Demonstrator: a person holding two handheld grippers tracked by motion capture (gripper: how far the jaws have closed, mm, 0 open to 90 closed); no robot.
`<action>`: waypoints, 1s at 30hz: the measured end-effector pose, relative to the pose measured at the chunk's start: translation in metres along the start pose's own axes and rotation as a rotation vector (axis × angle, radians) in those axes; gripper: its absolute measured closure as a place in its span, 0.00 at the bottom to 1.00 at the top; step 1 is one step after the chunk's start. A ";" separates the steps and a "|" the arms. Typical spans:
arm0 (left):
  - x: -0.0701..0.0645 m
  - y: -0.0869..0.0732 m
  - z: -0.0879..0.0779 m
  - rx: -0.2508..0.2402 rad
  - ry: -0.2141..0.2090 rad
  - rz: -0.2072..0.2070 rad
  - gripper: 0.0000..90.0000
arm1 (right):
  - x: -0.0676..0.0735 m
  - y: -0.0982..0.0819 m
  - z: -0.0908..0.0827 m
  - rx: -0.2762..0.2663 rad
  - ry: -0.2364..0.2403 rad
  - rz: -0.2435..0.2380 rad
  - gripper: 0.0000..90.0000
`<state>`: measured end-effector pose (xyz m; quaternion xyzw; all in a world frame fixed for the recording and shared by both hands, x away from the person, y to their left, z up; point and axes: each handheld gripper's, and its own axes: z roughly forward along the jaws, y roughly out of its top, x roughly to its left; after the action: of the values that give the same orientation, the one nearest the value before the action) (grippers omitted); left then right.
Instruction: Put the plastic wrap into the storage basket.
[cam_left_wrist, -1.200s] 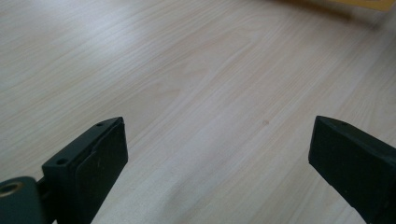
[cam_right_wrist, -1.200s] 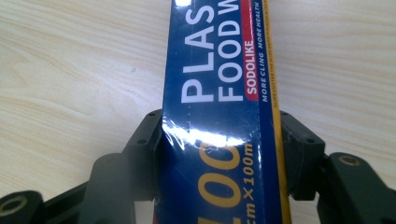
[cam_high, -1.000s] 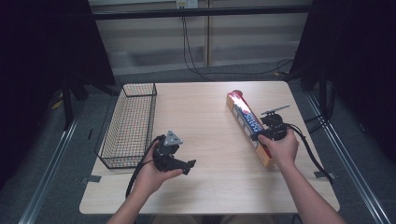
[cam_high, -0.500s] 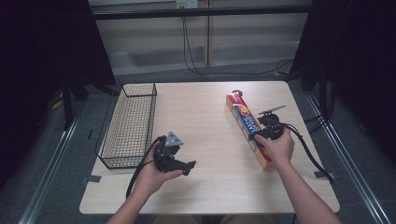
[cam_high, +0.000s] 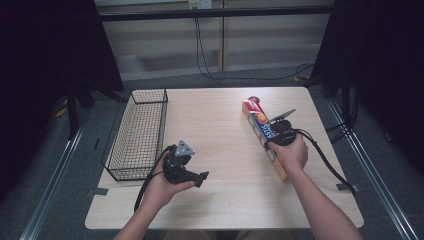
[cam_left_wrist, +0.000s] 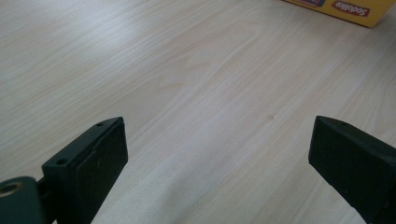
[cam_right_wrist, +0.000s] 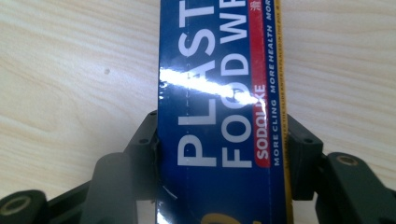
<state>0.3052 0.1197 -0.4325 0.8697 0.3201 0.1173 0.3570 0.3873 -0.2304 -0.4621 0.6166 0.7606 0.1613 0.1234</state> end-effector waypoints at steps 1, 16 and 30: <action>0.000 0.000 0.000 -0.004 -0.003 -0.002 0.05 | -0.002 -0.001 -0.002 -0.006 0.016 -0.007 0.49; -0.003 0.019 0.006 -0.028 -0.067 0.002 0.01 | -0.003 -0.014 -0.039 -0.111 0.163 -0.115 0.49; -0.002 0.059 0.012 -0.046 -0.144 0.081 0.01 | 0.008 -0.024 -0.059 -0.177 0.238 -0.211 0.49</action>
<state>0.3367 0.0804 -0.3996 0.8797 0.2553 0.0760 0.3938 0.3412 -0.2330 -0.4173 0.4968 0.8130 0.2857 0.1025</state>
